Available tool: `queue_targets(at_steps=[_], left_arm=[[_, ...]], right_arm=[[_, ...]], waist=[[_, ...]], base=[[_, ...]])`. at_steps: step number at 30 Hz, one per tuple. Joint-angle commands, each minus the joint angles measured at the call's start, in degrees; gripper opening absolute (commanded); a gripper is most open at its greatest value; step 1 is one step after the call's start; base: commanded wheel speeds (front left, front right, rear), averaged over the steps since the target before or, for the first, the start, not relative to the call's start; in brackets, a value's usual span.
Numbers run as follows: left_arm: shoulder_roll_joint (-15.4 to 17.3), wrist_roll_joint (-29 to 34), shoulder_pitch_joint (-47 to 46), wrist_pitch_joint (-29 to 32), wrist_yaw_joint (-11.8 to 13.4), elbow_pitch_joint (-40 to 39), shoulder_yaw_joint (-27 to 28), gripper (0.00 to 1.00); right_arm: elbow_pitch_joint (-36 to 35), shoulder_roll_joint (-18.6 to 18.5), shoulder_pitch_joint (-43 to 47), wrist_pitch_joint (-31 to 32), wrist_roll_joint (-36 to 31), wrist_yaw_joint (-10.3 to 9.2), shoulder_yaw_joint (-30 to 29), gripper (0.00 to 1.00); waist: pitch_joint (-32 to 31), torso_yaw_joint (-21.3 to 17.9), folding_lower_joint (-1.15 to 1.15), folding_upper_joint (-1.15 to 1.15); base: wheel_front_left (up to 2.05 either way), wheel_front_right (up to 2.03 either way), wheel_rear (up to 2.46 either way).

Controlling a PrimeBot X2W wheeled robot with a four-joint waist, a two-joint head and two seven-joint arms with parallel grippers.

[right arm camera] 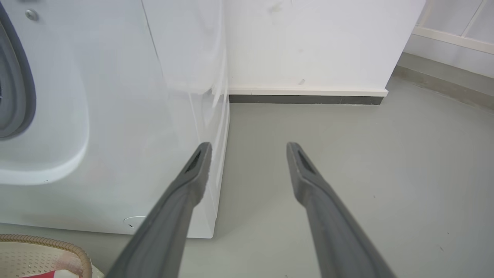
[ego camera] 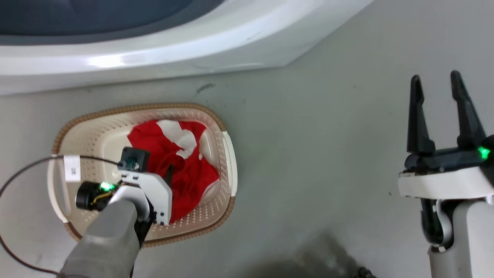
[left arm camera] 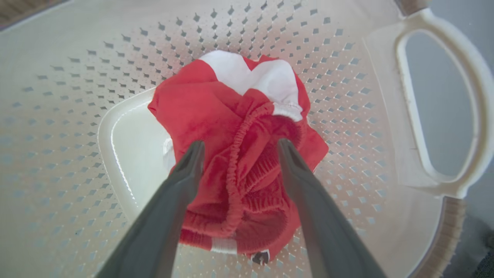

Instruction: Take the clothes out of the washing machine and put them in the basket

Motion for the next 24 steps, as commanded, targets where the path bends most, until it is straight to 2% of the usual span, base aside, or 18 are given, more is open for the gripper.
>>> queue_targets(at_steps=[1,7,9,11,17,21,24], left_arm=[[-0.2,-0.3,1.1,-0.5,0.0,0.3,0.3,1.0],[-1.3,-1.4,4.6,-1.9,0.5,-1.3,2.0,1.0],[-0.6,-0.4,5.5,-2.0,1.8,-5.8,3.3,1.0],[0.3,0.8,8.6,-1.9,4.1,-10.6,5.4,1.0],[1.3,6.1,16.8,-1.9,9.2,-25.6,14.6,1.0],[0.5,11.3,22.9,-1.9,11.3,-35.1,21.9,1.0],[-0.9,15.1,27.2,-1.9,12.0,-41.1,26.5,1.0]], right_arm=[[0.3,0.0,1.0,-0.1,-0.2,-0.04,0.2,1.0],[1.8,0.0,4.1,-0.1,-1.3,-0.04,0.8,1.0],[2.2,0.0,5.1,-0.1,-1.7,-0.04,1.1,1.0],[2.6,0.0,6.3,-0.1,-2.1,-0.04,1.4,1.0],[3.6,0.0,8.7,-0.1,-3.0,-0.04,1.6,1.0],[4.4,0.0,10.1,-0.1,-3.4,-0.04,1.5,1.0],[4.8,0.0,11.3,-0.1,-3.6,-0.04,1.5,1.0]], waist=[[-2.9,0.8,0.0,0.0],[-10.2,2.5,0.0,0.0],[-12.3,3.3,0.0,0.0],[-14.3,4.0,0.0,0.0],[-19.4,5.9,0.0,0.0],[-22.6,7.0,0.0,0.0],[-25.0,7.8,0.0,0.0]], base=[[0.0,0.0,0.0],[0.0,0.0,0.0],[0.0,0.0,0.0],[0.0,0.0,0.0],[0.0,0.0,0.0],[0.0,0.0,0.0],[0.0,0.0,0.0]])
